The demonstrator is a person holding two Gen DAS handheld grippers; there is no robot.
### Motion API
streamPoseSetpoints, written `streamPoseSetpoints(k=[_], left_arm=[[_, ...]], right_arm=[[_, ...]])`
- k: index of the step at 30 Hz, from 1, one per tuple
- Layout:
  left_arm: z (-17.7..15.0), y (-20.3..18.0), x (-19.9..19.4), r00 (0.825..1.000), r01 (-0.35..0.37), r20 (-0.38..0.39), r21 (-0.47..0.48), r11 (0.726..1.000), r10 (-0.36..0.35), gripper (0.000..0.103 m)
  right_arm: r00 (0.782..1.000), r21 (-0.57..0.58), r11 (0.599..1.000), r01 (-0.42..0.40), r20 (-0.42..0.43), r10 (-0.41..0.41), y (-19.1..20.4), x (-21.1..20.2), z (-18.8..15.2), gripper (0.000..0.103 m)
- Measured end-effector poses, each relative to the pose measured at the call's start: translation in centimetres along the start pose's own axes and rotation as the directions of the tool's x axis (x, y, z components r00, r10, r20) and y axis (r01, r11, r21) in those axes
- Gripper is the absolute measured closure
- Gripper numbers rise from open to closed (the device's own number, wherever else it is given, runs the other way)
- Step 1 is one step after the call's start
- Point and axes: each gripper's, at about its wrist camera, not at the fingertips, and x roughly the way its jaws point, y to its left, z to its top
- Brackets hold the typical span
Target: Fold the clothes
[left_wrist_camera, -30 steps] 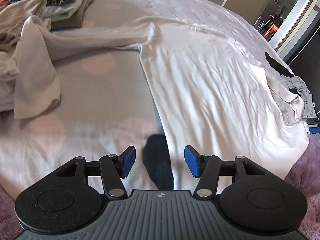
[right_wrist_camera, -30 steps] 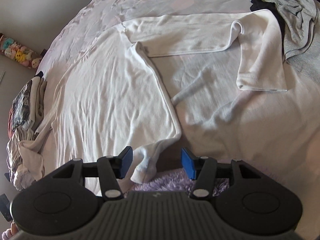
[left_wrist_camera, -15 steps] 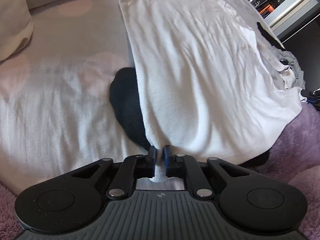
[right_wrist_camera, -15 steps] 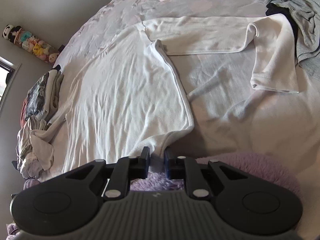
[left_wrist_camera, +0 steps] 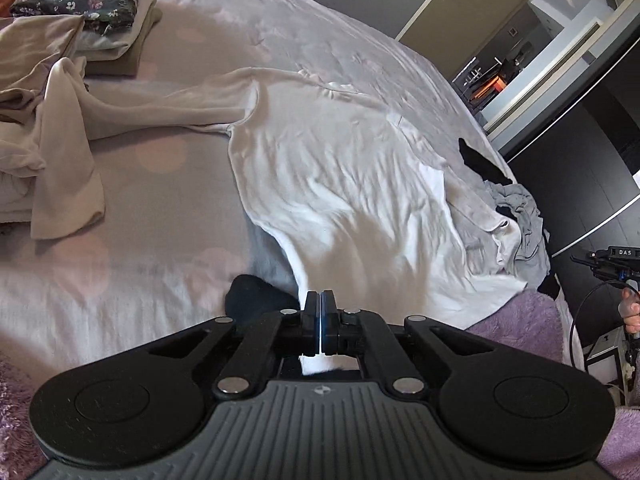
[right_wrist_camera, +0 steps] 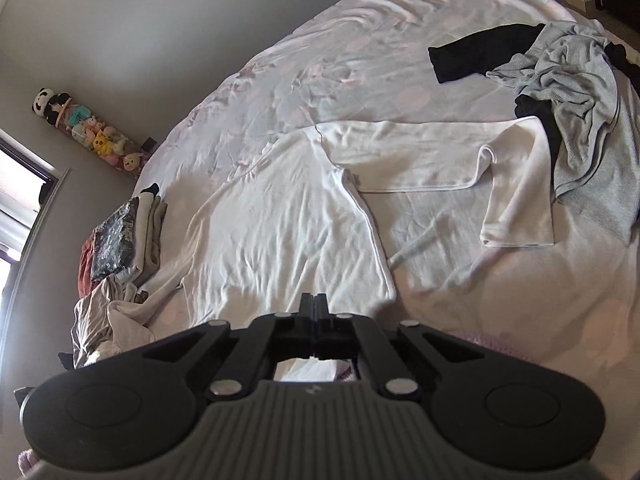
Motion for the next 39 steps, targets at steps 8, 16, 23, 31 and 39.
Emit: streamPoseSetpoints(k=[8, 16, 23, 31, 39], left_arm=[[-1.6, 2.8, 3.6, 0.996, -0.049, -0.076, -0.056, 0.997, 0.045, 0.094], [-3.2, 4.7, 6.1, 0.987, -0.104, -0.126, -0.061, 0.993, 0.096, 0.056], [-4.2, 3.9, 8.0, 0.986, -0.033, -0.164, -0.048, 0.998, 0.025, 0.073], [-2.0, 2.5, 3.5, 0.988, 0.147, -0.037, -0.096, 0.985, -0.151, 0.099], [-0.8, 0.8, -0.6, 0.984, 0.172, -0.036, -0.080, 0.982, -0.175, 0.101]], right_arm=[[0.987, -0.001, 0.997, 0.081, -0.137, -0.081, -1.8, 6.4, -0.6, 0.053], [0.948, 0.032, 0.990, 0.138, -0.293, -0.122, -3.5, 10.6, 0.4, 0.053], [0.941, 0.011, 0.992, 0.128, -0.317, -0.119, -3.1, 11.7, -0.4, 0.085], [0.983, 0.028, 0.998, 0.047, -0.181, -0.042, -1.1, 6.7, 0.8, 0.091], [0.989, -0.017, 0.997, 0.073, -0.126, -0.074, -0.2, 1.8, 1.1, 0.092]])
